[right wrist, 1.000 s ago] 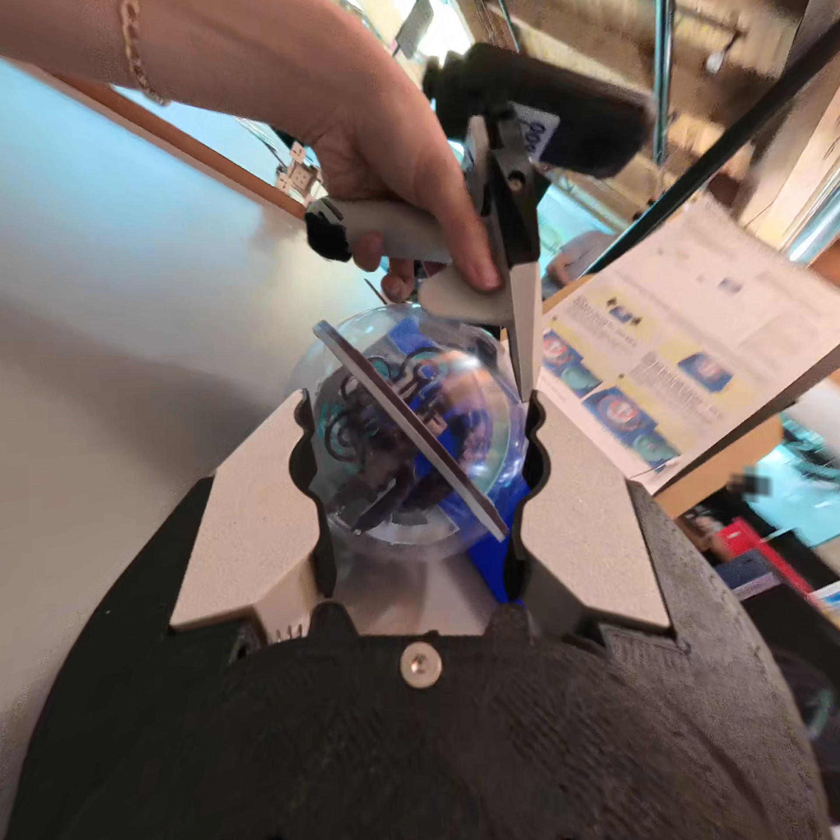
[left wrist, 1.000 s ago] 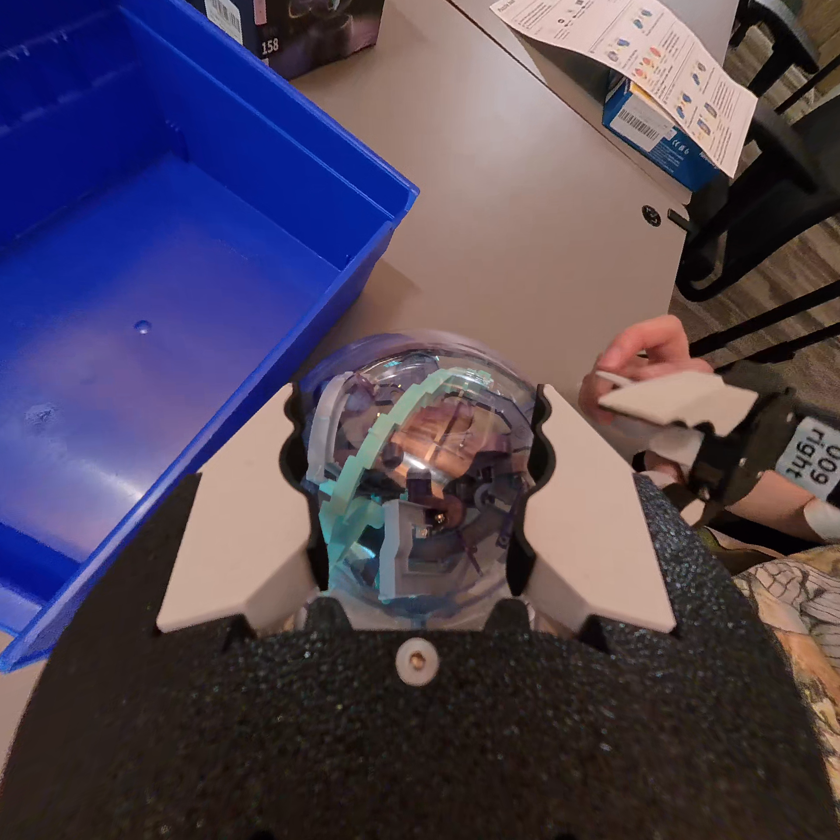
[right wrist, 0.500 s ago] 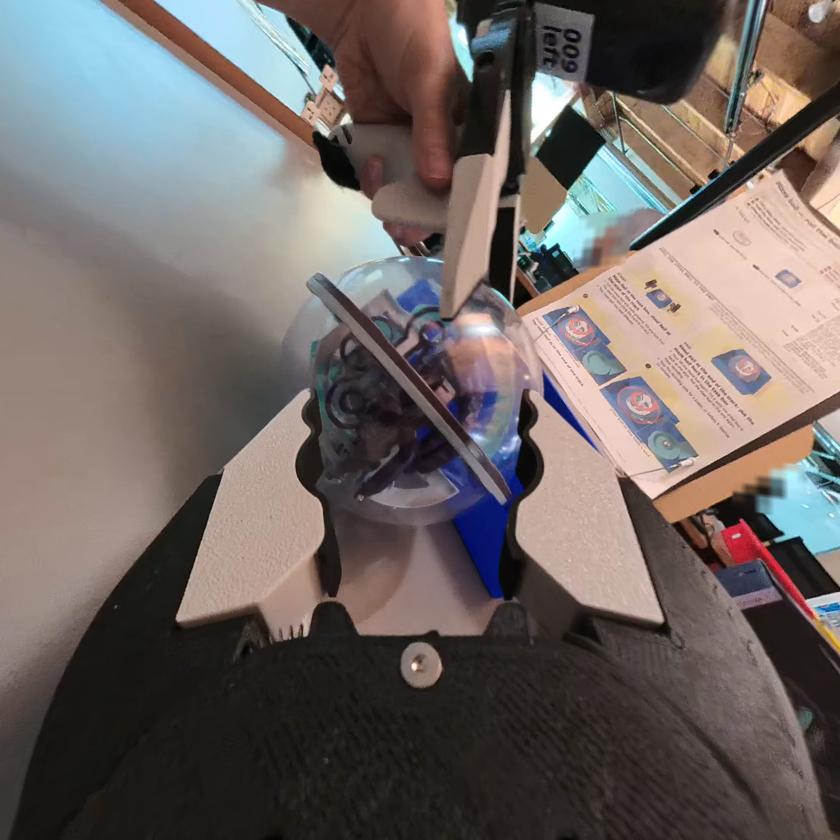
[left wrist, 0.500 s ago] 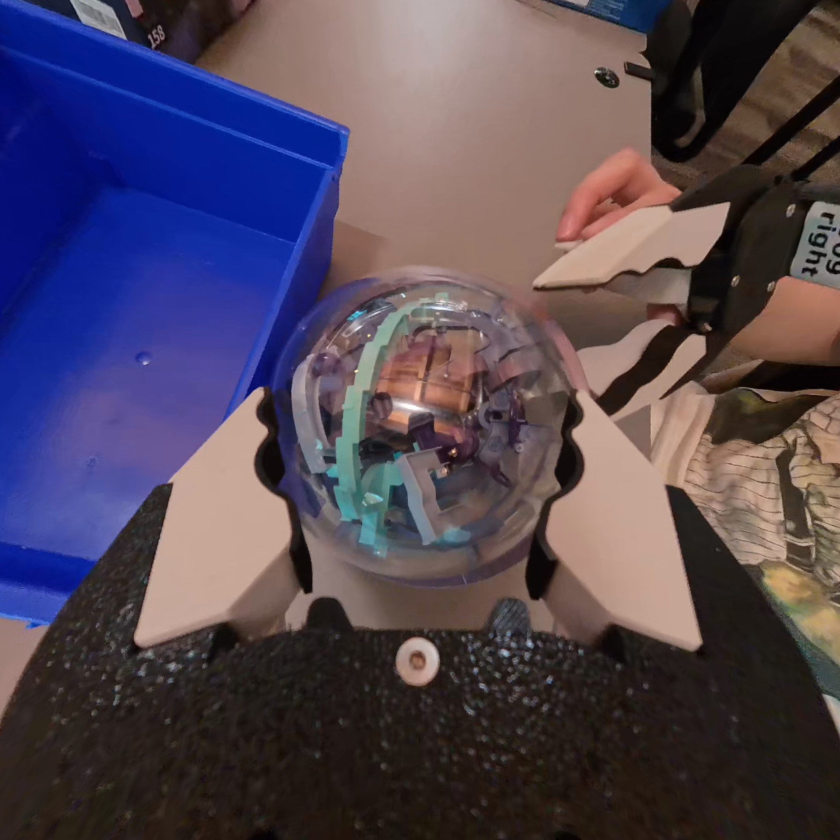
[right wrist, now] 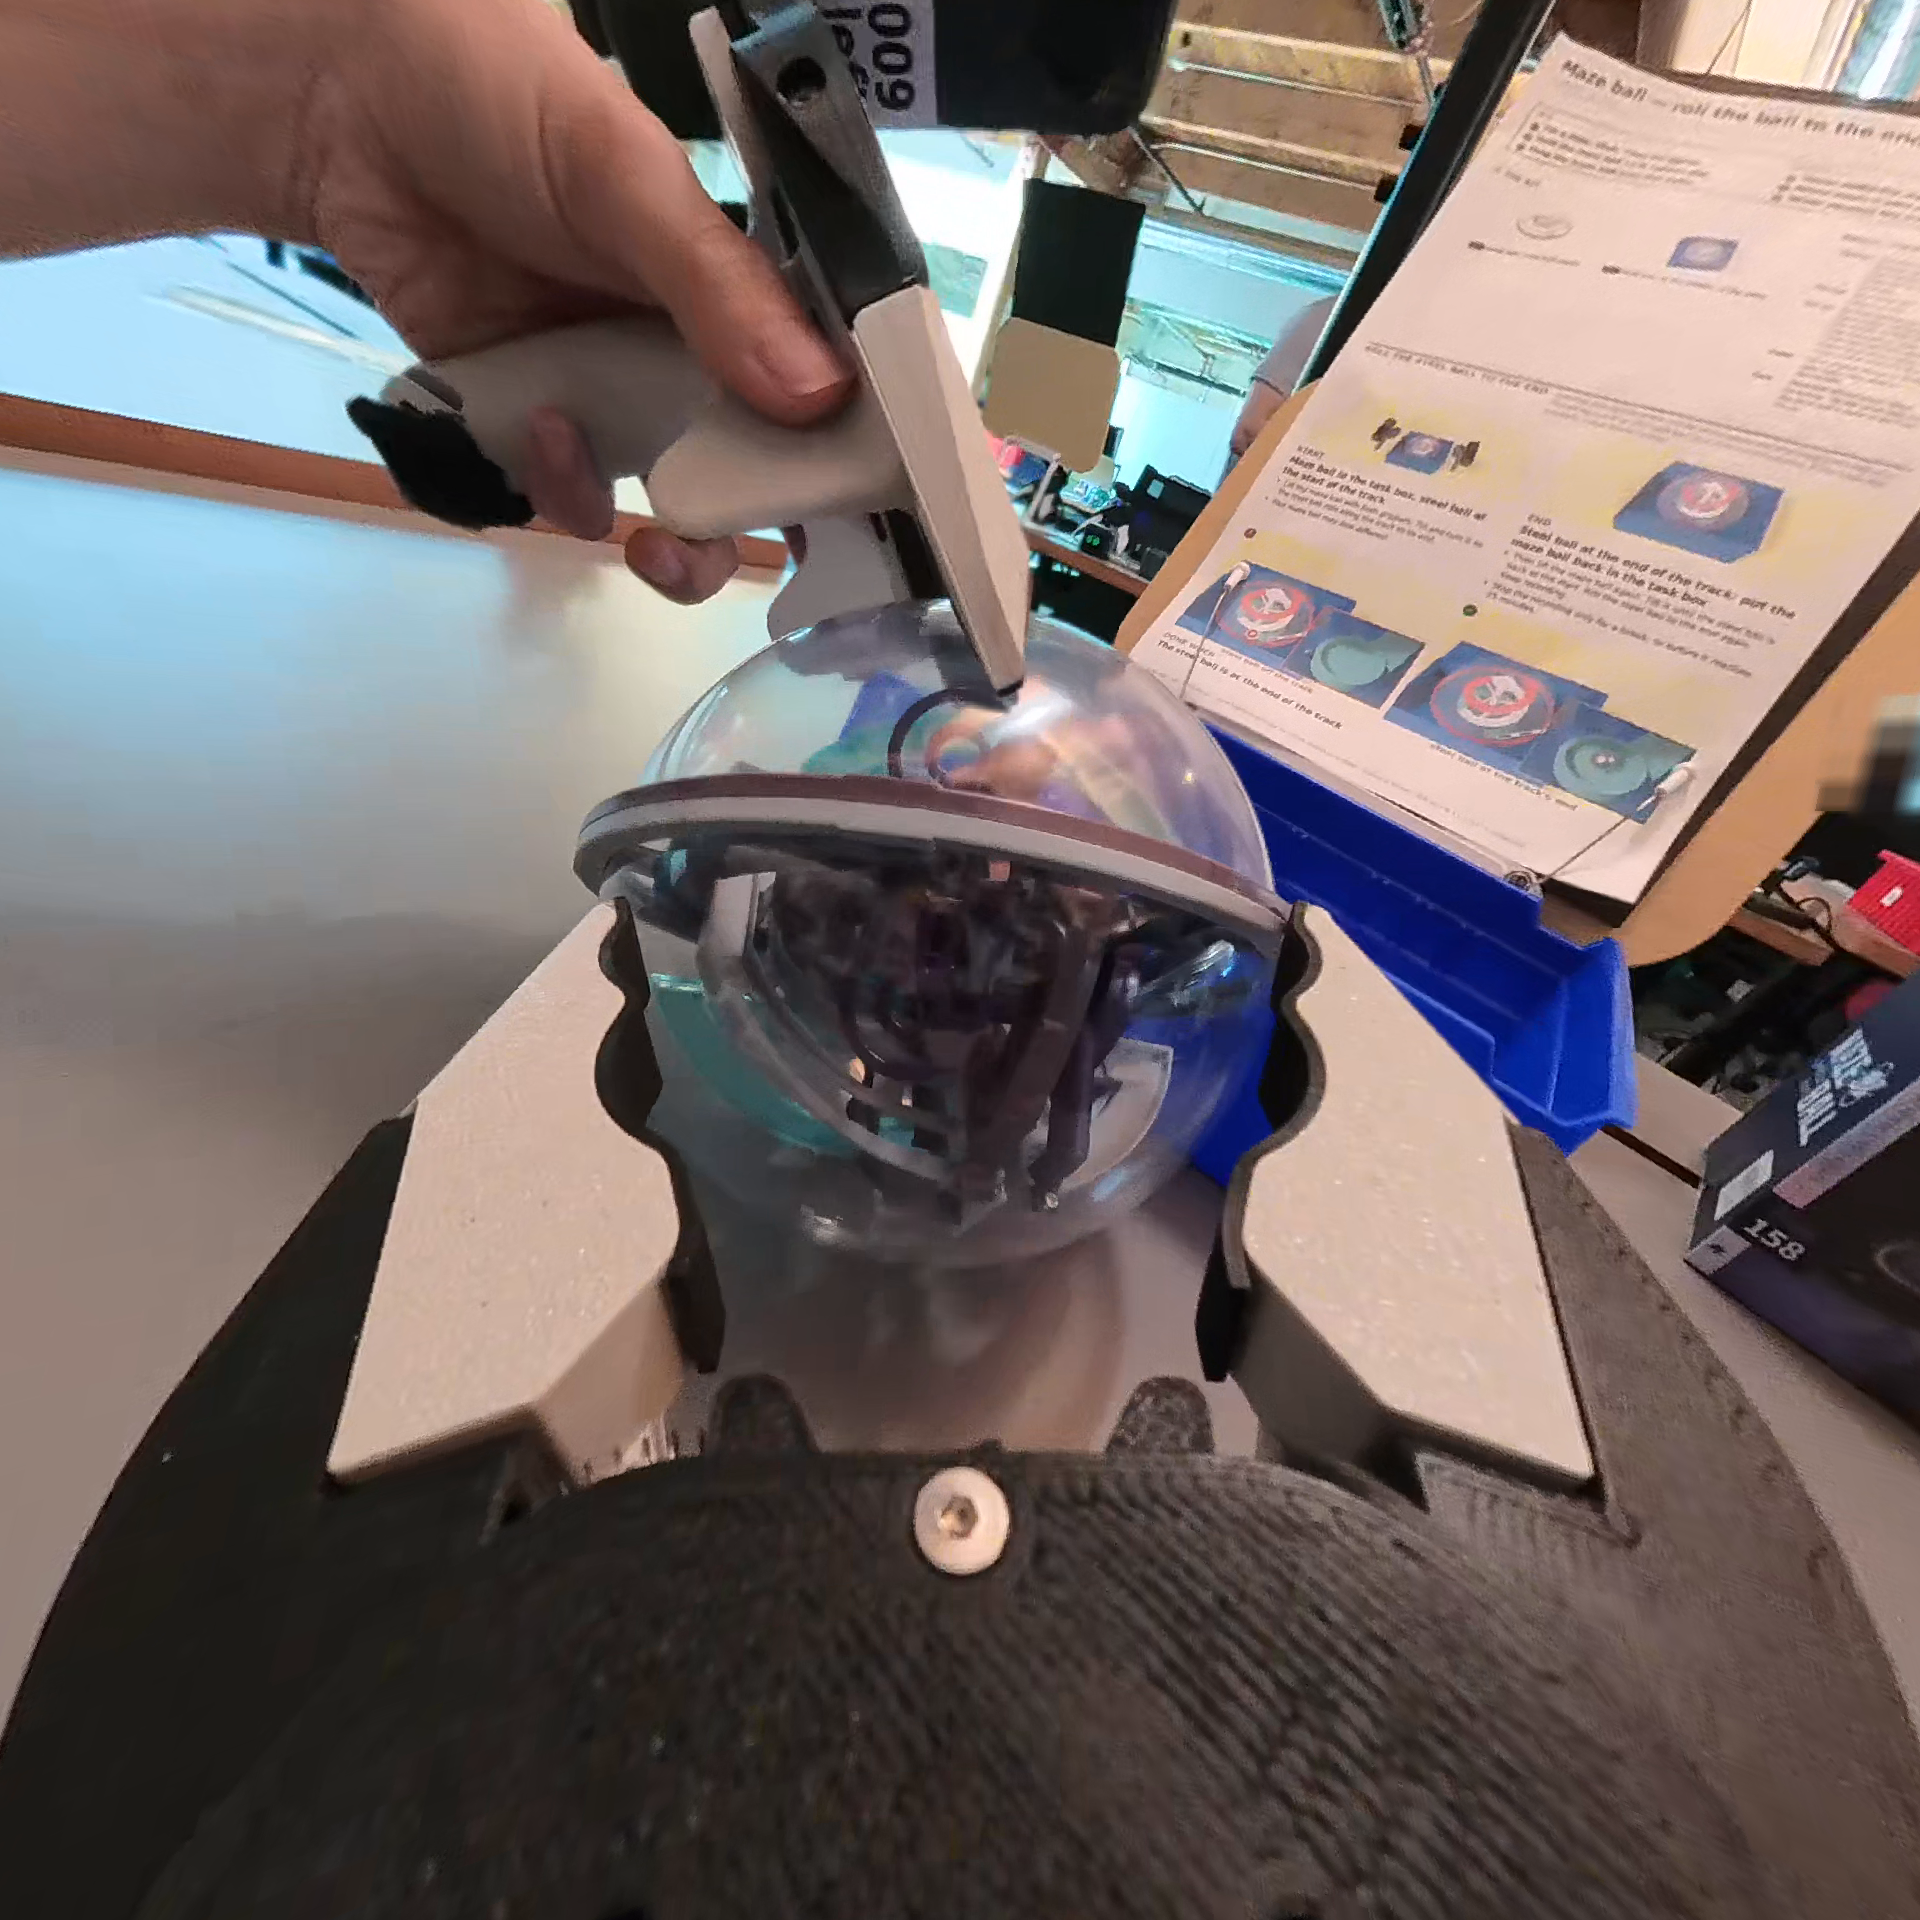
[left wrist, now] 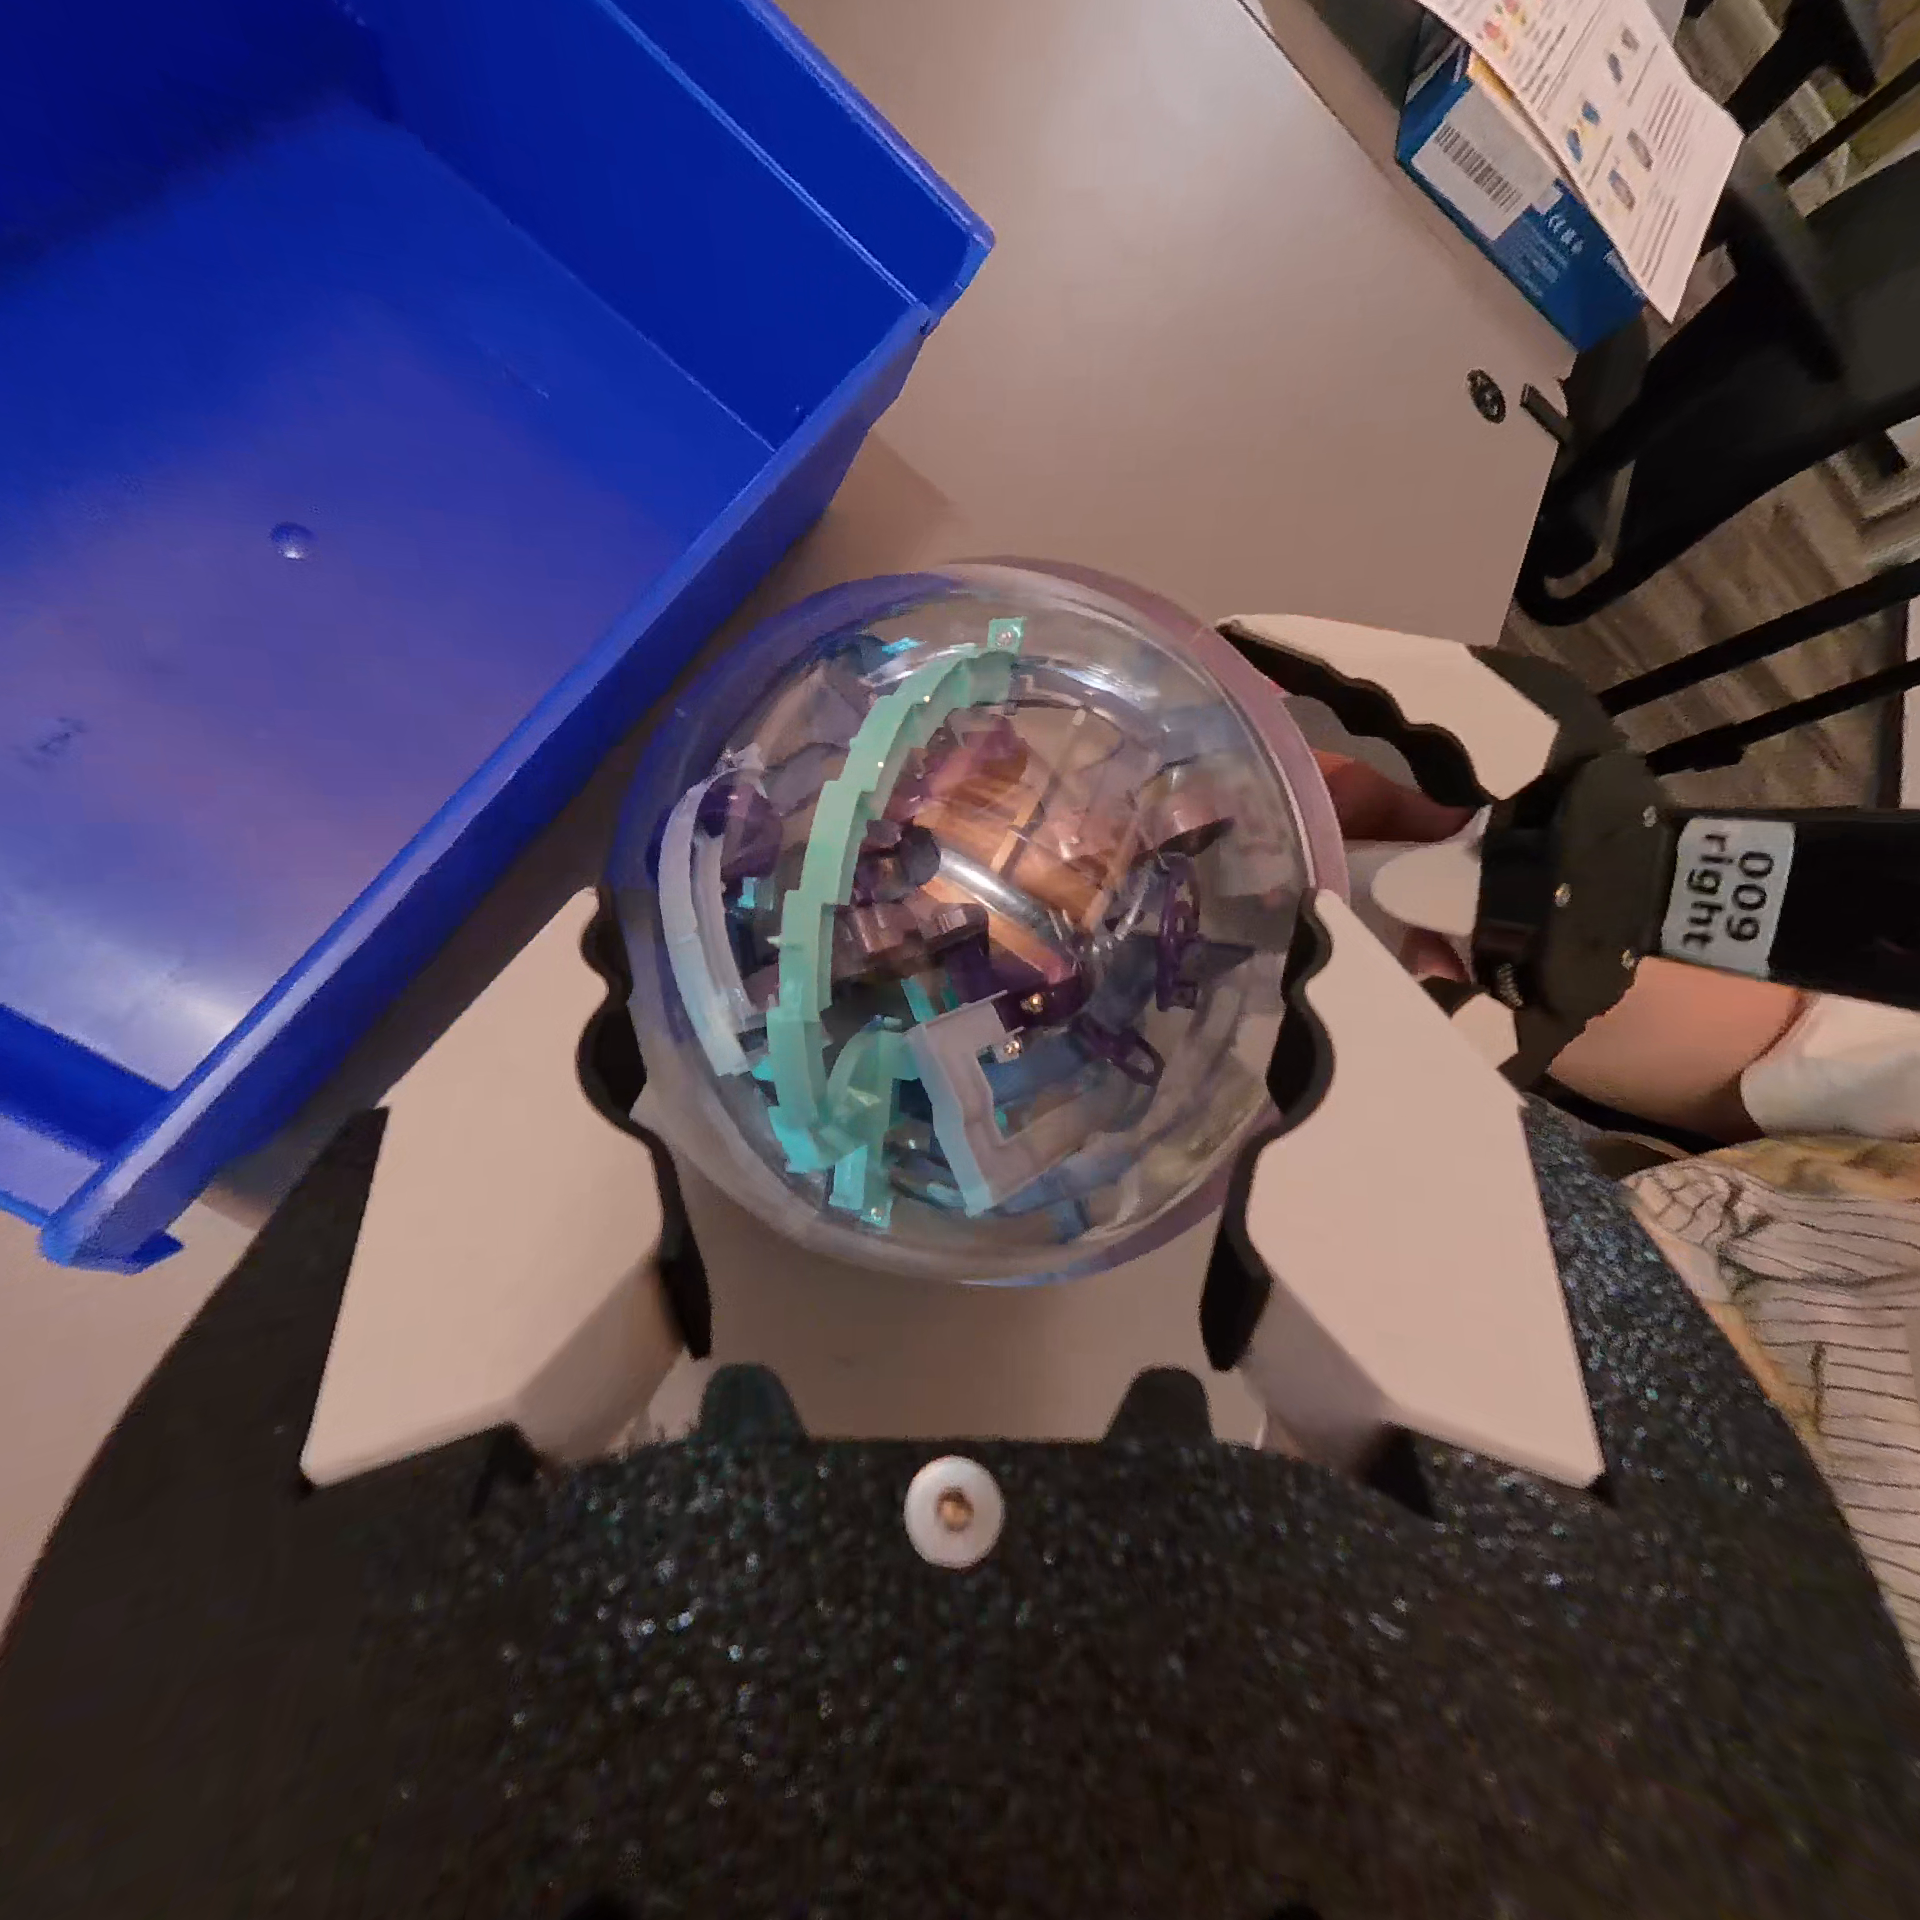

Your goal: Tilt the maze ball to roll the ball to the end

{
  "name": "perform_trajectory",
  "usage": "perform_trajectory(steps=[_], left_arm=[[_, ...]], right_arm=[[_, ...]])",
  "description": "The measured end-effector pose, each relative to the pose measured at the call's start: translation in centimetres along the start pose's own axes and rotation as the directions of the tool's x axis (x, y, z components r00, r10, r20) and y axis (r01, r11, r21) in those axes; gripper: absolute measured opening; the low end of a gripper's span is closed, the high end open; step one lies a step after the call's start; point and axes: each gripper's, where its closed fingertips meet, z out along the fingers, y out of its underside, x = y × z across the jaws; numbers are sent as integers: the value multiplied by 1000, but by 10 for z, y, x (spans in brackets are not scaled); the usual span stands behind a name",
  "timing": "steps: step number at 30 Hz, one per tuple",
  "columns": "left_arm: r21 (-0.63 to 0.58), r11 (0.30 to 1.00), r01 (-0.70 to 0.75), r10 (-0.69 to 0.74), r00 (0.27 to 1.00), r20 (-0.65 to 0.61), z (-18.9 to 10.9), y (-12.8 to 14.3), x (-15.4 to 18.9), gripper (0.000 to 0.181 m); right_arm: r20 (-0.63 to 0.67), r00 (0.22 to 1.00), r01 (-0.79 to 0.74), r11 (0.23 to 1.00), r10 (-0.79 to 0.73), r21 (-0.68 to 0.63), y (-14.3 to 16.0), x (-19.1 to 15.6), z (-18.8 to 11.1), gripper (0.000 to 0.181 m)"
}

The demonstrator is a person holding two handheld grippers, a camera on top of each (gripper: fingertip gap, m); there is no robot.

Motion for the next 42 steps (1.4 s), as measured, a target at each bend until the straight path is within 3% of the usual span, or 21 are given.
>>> perform_trajectory(steps=[5, 10, 12, 14, 18, 27, 42], left_arm=[[-59, 987, -151, 153, 988, 27, -1, 9, 1, 126], [59, 954, -294, 291, 955, 52, 0, -26, 7, 124], [9, 954, -300, 300, 954, 3, 8, -23, 9, 113], [-34, 958, -285, 285, 958, -11, 16, -19, 5, 121], [4, 964, -266, 266, 964, -5, 13, -17, 2, 121], [156, 982, -102, 103, 995, 7, -5, -4, -4, 121], [386, 922, -1, 6, 1000, -13, -19, 5, -8, 121]], right_arm=[[65, 998, 25, 999, -23, -37, 6, 4, 0, 118], [82, 996, 23, 998, -19, -50, 9, 8, 1, 116], [79, 996, 36, 998, -32, -56, 10, 9, 1, 116], [79, 996, 42, 997, -37, -63, 11, 9, 2, 116], [81, 997, 23, 996, -15, -91, 20, 6, -2, 112], [118, 993, 15, 994, -2, -110, 29, -8, 4, 117], [294, 947, 173, 976, -128, -131, 24, -10, 4, 113]])
